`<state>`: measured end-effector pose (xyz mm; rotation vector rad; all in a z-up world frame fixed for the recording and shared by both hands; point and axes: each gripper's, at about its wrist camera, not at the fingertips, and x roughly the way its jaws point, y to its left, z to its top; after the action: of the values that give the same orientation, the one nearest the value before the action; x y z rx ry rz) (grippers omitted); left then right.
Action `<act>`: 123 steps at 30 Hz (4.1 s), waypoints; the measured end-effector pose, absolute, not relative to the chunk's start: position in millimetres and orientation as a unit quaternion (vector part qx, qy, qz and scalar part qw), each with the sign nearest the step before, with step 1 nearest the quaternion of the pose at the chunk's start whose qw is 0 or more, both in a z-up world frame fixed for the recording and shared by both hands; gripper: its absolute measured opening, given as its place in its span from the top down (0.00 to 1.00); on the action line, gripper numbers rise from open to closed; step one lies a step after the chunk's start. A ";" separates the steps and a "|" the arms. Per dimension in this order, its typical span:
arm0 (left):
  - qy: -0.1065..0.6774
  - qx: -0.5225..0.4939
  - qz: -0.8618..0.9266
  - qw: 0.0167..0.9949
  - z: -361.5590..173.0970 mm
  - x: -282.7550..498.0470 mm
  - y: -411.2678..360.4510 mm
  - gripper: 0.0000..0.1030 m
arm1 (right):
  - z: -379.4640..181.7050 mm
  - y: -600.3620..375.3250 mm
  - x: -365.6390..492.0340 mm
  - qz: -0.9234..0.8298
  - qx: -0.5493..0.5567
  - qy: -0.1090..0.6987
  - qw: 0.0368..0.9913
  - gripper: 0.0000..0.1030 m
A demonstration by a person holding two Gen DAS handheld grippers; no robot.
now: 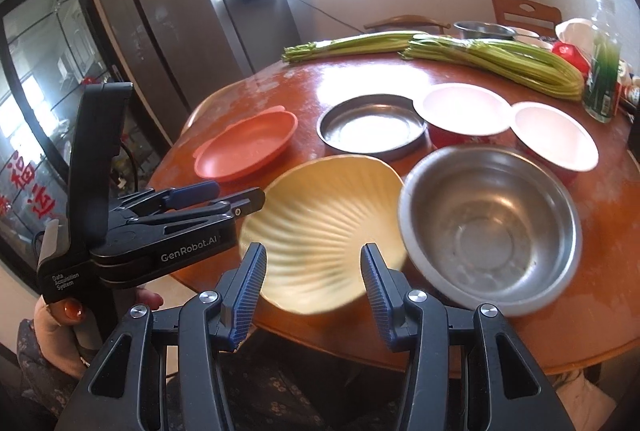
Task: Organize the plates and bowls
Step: 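Move the left tool to the yellow shell plate and grasp its rim, then lift the yellow shell plate with the left tool toward the pink plate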
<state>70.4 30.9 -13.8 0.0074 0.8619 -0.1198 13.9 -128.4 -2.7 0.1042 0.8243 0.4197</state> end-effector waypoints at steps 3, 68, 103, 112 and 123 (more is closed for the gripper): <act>0.423 0.009 -0.059 0.904 -18.2 70.4 26.7 0.45 | -7.9 -132.3 10.5 0.197 0.050 0.405 0.891 0.51; 0.426 -0.024 -0.044 0.903 -41.8 89.0 71.3 0.45 | -38.7 -88.3 58.6 0.156 0.018 0.423 0.892 0.45; 0.405 -0.051 -0.075 0.910 -27.1 74.8 77.5 0.64 | -38.0 -71.8 63.6 0.160 -0.001 0.401 0.902 0.48; 0.395 -0.059 -0.054 0.915 -14.9 74.8 95.6 0.64 | -27.6 -53.0 66.8 0.176 -0.009 0.392 0.903 0.47; 0.381 -0.049 -0.030 0.923 1.5 91.4 113.5 0.64 | -9.8 -29.5 87.8 0.183 -0.014 0.377 0.908 0.47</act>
<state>91.4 113.5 1.5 -0.0997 0.7831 -0.0607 87.8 -29.5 -9.8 -0.0291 0.7783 0.3773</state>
